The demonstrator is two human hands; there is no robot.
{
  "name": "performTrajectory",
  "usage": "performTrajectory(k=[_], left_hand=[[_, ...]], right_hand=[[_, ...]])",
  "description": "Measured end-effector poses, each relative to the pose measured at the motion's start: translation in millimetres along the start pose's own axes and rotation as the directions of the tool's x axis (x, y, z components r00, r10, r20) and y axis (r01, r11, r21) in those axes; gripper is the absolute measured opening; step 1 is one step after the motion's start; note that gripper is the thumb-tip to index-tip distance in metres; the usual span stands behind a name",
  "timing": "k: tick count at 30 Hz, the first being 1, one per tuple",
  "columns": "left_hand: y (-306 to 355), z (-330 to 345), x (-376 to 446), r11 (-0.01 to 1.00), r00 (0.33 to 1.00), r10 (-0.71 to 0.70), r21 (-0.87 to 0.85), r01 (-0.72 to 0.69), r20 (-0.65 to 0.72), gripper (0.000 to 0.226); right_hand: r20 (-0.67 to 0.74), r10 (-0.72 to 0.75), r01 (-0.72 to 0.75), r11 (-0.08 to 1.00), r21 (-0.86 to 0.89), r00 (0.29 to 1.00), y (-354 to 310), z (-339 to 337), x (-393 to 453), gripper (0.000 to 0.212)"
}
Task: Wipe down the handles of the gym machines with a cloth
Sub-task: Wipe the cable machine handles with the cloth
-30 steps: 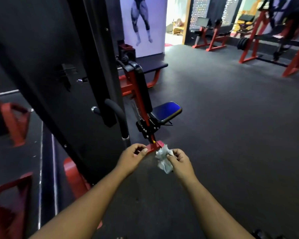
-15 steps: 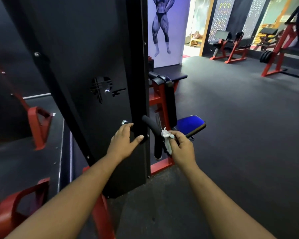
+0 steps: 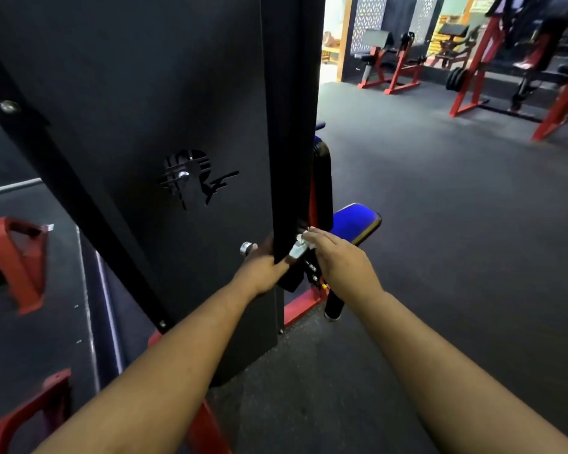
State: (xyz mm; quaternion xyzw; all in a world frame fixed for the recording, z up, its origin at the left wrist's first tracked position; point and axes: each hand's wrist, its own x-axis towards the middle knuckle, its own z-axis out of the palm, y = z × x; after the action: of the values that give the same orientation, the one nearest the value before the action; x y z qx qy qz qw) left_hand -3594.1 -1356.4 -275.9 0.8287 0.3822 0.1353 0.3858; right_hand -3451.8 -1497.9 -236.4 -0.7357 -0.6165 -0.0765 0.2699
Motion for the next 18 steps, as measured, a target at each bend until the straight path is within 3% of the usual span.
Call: performTrajectory(k=[2,4,7,9,14,18], left_hand=[[-13.8,5.0,6.9,0.998,0.997,-0.039,0.061,0.034,0.069,0.070],[-27.3,10.7,11.9,0.990,0.993,-0.010,0.138,-0.006,0.116,0.085],[-38.4,16.8,15.6,0.981,0.995,0.048,0.183,-0.064,0.089,0.097],[-34.6,14.1,14.7,0.984,0.995,0.041,0.172,-0.056,0.092,0.093],[-22.4,4.9,17.0,0.989,0.995,0.057,0.131,-0.067,0.085,0.054],[-35.2,1.5,24.6,0.986,0.988,0.062,0.145,-0.083,0.143,0.061]], right_hand=[[-0.029,-0.042,0.042,0.999,-0.014,0.999,5.2,3.7,-7.6,0.048],[-0.040,-0.104,0.104,0.995,-0.003,0.994,13.6,8.0,-13.9,0.055],[-0.077,-0.204,0.205,0.979,0.001,0.976,29.8,15.2,-27.3,0.057],[-0.097,-0.221,0.222,0.975,0.005,0.971,40.8,19.1,-40.1,0.057],[-0.256,-0.115,0.164,0.970,0.181,0.960,52.9,22.2,-73.0,0.033],[-0.271,0.025,0.054,0.959,0.278,0.962,32.9,7.3,-42.4,0.035]])
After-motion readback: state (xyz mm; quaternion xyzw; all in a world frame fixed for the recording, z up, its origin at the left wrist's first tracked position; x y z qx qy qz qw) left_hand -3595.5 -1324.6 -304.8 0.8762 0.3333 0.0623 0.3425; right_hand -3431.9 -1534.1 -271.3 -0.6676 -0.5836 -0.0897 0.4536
